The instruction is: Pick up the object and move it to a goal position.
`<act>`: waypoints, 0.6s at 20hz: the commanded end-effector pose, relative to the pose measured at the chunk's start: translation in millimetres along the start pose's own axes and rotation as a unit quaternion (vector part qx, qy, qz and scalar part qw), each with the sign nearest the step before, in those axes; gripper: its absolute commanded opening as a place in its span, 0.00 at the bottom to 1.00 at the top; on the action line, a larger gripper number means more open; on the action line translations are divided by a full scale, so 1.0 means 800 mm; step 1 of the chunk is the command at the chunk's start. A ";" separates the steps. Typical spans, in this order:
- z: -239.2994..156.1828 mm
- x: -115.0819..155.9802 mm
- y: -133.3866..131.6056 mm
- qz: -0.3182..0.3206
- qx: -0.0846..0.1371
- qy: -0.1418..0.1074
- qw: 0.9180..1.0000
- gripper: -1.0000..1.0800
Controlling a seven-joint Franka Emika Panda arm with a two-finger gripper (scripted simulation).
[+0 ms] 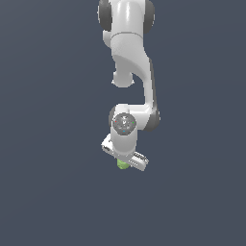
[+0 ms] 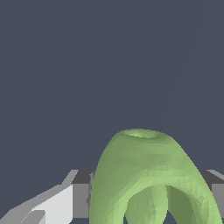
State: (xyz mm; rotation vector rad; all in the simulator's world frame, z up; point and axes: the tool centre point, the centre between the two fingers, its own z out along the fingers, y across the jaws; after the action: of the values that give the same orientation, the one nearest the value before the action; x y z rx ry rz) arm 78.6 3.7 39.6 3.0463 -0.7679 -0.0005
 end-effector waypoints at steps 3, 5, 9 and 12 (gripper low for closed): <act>0.000 0.000 0.000 0.000 0.000 0.000 1.000 0.00; 0.000 0.000 0.000 0.000 0.000 0.000 1.000 0.00; 0.000 0.000 0.000 0.000 0.000 0.000 1.000 0.00; -0.001 0.000 0.006 0.000 0.000 0.000 1.000 0.00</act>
State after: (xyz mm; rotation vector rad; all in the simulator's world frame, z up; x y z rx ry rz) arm 77.6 1.9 39.7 3.0466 -0.7671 -0.0006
